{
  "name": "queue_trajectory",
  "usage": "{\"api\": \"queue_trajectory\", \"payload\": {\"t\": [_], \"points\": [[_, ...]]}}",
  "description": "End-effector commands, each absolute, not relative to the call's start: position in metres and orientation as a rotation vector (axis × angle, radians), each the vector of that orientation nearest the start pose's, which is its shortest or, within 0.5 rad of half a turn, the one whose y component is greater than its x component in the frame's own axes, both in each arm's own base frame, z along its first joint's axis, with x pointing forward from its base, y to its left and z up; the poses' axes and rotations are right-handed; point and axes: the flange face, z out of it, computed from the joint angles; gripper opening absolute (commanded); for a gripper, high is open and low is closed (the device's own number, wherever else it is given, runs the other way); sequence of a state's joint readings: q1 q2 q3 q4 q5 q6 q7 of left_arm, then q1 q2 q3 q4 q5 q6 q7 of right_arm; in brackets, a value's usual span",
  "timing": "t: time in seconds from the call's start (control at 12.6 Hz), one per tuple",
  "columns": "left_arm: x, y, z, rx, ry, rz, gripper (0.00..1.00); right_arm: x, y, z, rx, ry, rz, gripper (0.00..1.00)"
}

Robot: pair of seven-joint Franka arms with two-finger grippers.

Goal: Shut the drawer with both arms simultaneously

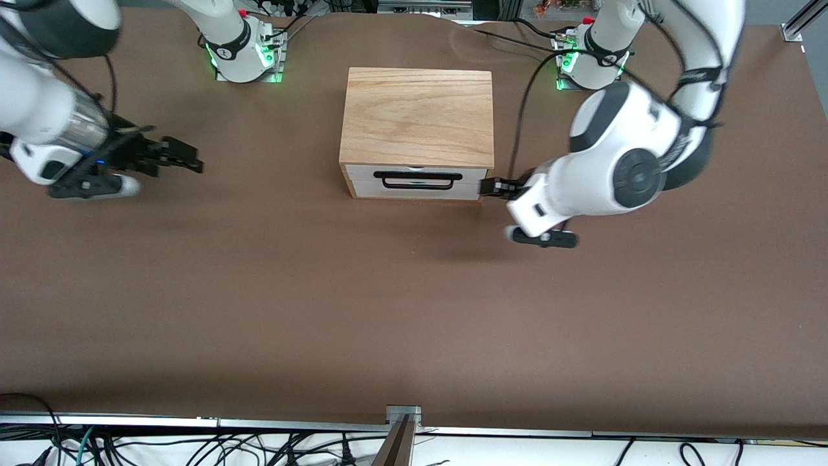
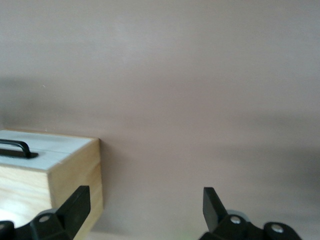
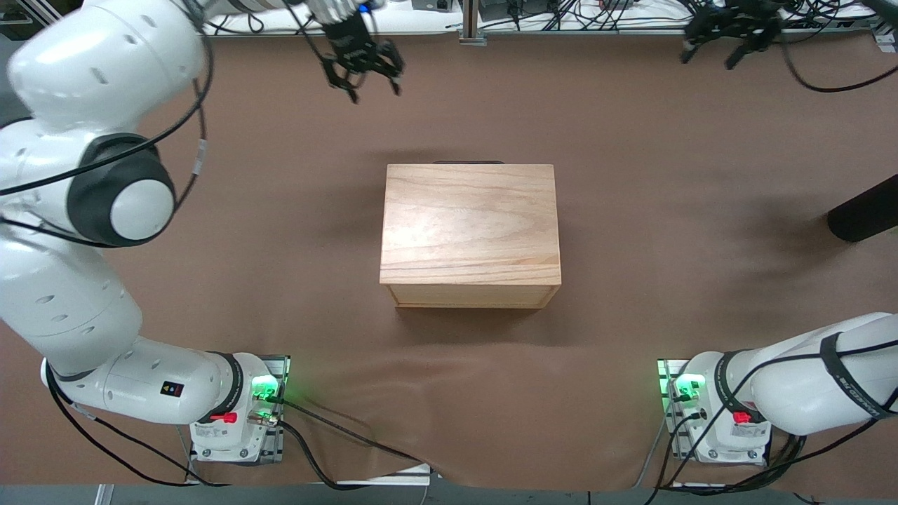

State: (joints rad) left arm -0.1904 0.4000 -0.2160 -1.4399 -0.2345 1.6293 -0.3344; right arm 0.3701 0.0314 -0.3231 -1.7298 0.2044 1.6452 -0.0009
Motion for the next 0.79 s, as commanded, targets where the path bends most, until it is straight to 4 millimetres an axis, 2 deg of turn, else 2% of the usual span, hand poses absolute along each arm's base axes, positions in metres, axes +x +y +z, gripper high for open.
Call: {"api": "queue_trajectory", "payload": {"t": [0.0,0.08,0.16,0.32,0.4,0.55,0.71], "points": [[0.595,-0.222,0.509,-3.231,0.02,0.297,1.0,0.546,0.05,0.563,-3.045,-0.151,0.123,1.0],[0.596,-0.18,0.525,-3.193,-0.049,0.229,1.0,0.54,0.053,0.579,-3.125,-0.193,0.074,1.0],[0.588,-0.151,0.535,-3.175,-0.02,0.205,1.0,0.539,0.047,0.584,-3.133,-0.176,0.056,1.0],[0.584,-0.094,0.558,-3.185,0.091,0.098,1.0,0.539,0.044,0.584,-3.133,-0.164,0.058,1.0],[0.585,-0.061,0.56,-3.191,0.061,0.087,1.0,0.538,0.046,0.584,-3.131,-0.168,0.063,1.0],[0.578,-0.042,0.56,-3.179,0.022,0.055,1.0,0.537,0.05,0.584,-3.118,-0.173,0.066,1.0],[0.568,-0.04,0.57,-3.17,0.011,0.01,1.0,0.538,0.048,0.584,-3.107,-0.162,0.076,1.0]]}}
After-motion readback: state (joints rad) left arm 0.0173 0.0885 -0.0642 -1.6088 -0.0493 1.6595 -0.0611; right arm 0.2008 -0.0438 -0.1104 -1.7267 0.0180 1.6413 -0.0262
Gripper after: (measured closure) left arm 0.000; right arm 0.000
